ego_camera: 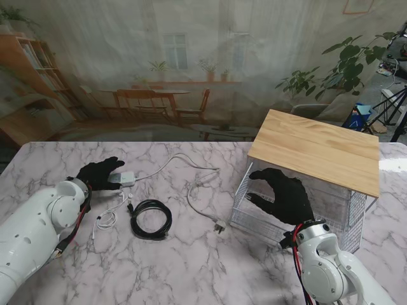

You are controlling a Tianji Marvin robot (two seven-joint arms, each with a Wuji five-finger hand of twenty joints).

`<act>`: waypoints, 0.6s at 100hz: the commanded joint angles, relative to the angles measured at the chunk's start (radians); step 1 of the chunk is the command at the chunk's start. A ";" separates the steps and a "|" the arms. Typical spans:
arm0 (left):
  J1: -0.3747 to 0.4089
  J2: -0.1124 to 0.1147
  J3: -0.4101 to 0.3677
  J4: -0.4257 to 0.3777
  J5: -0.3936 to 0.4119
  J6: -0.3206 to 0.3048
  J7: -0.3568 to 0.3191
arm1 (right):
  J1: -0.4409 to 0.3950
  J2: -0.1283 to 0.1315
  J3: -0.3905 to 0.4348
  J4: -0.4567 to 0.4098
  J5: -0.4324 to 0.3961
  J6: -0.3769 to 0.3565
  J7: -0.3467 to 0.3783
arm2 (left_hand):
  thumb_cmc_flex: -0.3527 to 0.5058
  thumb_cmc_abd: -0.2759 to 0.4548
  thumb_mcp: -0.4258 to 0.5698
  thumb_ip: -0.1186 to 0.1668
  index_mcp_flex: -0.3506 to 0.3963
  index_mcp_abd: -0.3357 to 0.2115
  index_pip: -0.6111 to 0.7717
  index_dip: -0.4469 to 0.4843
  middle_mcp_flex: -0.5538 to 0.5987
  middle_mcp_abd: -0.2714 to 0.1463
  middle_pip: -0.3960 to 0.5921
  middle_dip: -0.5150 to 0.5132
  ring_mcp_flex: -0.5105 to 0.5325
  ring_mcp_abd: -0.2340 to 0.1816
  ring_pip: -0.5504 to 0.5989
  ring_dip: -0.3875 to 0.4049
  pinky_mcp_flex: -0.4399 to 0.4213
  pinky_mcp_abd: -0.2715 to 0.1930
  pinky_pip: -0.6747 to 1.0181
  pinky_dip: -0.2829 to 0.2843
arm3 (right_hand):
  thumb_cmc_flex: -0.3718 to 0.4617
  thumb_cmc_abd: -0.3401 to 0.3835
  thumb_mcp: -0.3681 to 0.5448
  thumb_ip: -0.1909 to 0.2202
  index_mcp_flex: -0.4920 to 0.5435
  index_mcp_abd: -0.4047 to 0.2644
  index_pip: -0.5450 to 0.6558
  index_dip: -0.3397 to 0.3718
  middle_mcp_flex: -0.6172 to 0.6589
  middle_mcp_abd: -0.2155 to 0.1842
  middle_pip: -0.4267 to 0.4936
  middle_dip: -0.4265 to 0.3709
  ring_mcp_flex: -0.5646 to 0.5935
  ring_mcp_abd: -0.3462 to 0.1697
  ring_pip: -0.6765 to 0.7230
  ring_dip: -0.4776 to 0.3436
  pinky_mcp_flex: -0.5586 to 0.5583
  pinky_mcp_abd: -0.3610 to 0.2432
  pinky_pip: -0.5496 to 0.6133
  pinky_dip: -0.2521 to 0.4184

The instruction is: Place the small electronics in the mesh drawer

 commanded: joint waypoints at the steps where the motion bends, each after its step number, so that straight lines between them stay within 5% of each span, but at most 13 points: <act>1: -0.011 0.006 0.015 0.021 0.016 0.007 -0.015 | -0.003 -0.002 0.001 0.003 0.001 0.002 0.000 | 0.003 -0.049 0.094 0.063 -0.050 -0.029 0.017 0.026 -0.018 -0.029 0.016 0.024 0.022 -0.039 0.022 0.017 -0.004 -0.049 0.029 -0.019 | 0.005 0.034 -0.020 0.023 0.020 0.024 -0.023 -0.014 0.003 -0.003 -0.018 -0.001 -0.008 -0.008 -0.072 -0.003 -0.020 0.003 -0.020 -0.001; 18: -0.035 0.010 0.052 0.058 0.020 0.030 -0.015 | -0.002 -0.002 0.001 0.004 0.004 0.003 0.002 | -0.009 -0.062 0.187 0.085 -0.040 -0.036 0.029 0.038 -0.012 -0.033 0.032 0.036 0.037 -0.044 0.027 0.024 0.002 -0.052 0.047 -0.018 | 0.005 0.035 -0.019 0.023 0.020 0.024 -0.023 -0.014 0.003 -0.004 -0.018 -0.001 -0.009 -0.007 -0.072 -0.003 -0.019 0.003 -0.021 0.000; 39: -0.075 0.010 0.117 0.112 0.012 0.056 0.003 | 0.001 -0.002 -0.002 0.006 0.007 0.009 0.007 | 0.054 -0.043 0.092 -0.030 -0.033 -0.039 0.055 0.043 -0.003 -0.046 0.061 0.049 0.045 -0.047 0.032 0.040 0.000 -0.053 0.067 -0.014 | 0.005 0.035 -0.019 0.023 0.020 0.025 -0.023 -0.013 0.003 -0.004 -0.018 -0.001 -0.008 -0.008 -0.072 -0.003 -0.020 0.002 -0.023 0.002; 60: -0.103 0.005 0.168 0.152 -0.017 0.080 0.016 | 0.005 -0.001 -0.006 0.009 0.011 0.014 0.014 | 0.121 -0.007 0.058 -0.048 -0.015 -0.052 0.110 0.066 0.050 -0.064 0.156 0.107 0.075 -0.039 0.061 0.065 0.015 -0.056 0.097 -0.006 | 0.006 0.036 -0.019 0.023 0.020 0.026 -0.023 -0.013 0.003 -0.005 -0.016 0.000 -0.009 -0.008 -0.072 -0.003 -0.021 0.002 -0.026 0.004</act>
